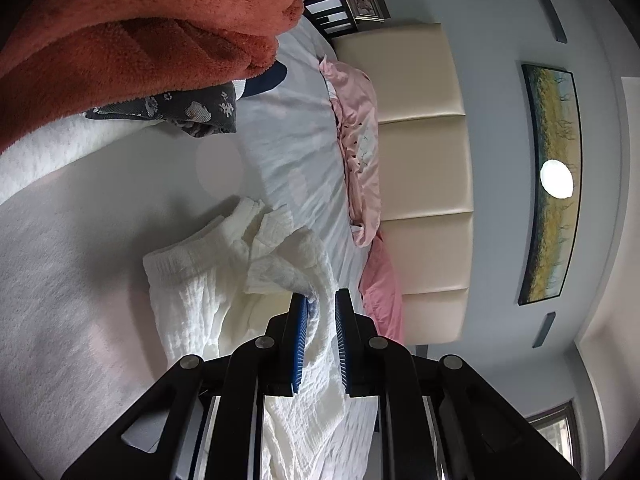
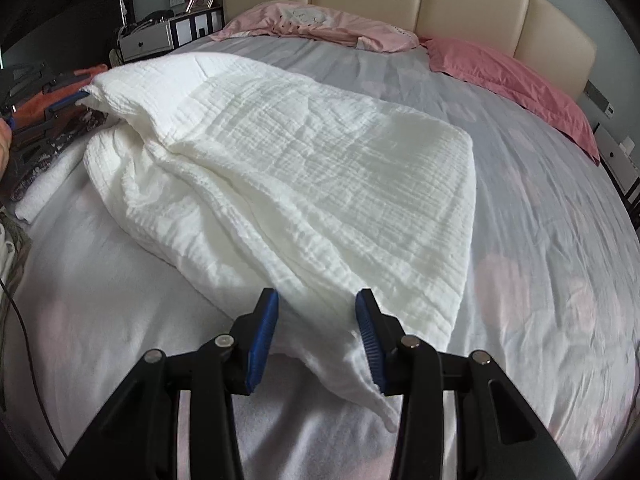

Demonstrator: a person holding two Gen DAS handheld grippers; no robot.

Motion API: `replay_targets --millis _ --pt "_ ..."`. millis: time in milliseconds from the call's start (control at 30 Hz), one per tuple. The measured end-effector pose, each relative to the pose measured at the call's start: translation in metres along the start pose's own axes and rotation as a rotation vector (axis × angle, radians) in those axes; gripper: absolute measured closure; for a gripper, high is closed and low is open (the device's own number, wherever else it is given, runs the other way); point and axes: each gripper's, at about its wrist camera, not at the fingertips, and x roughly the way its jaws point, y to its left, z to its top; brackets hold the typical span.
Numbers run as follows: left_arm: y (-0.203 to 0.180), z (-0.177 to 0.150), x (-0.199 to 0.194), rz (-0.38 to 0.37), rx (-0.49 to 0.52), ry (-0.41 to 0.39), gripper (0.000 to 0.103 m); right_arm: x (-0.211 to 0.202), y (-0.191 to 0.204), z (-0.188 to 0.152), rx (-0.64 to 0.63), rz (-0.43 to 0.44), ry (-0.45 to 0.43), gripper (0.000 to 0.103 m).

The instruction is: Fold clothes

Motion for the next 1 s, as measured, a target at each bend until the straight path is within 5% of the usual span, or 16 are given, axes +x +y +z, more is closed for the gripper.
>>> replay_targets --millis 333,500,700,767,900,1000 --pt "0.011 -0.005 0.014 0.029 -0.044 0.05 0.088 -0.015 -0.038 -0.007 0.053 -0.011 0.038 0.064" --pt "0.025 -0.005 0.016 -0.004 -0.153 0.064 0.051 -0.02 -0.052 -0.013 0.099 0.016 0.072 0.064" --pt "0.023 -0.007 0.024 0.012 -0.147 0.073 0.049 -0.028 -0.053 -0.019 0.124 0.044 0.077 0.064" --pt "0.021 -0.009 0.03 0.013 -0.143 0.079 0.05 -0.032 -0.053 -0.017 0.125 0.042 0.066 0.064" --pt "0.011 -0.009 0.035 0.044 -0.08 0.081 0.09 -0.042 -0.057 -0.013 0.126 0.037 0.058 0.064" --pt "0.006 -0.007 0.029 0.053 -0.043 0.063 0.093 -0.048 -0.063 -0.012 0.112 0.01 0.05 0.064"
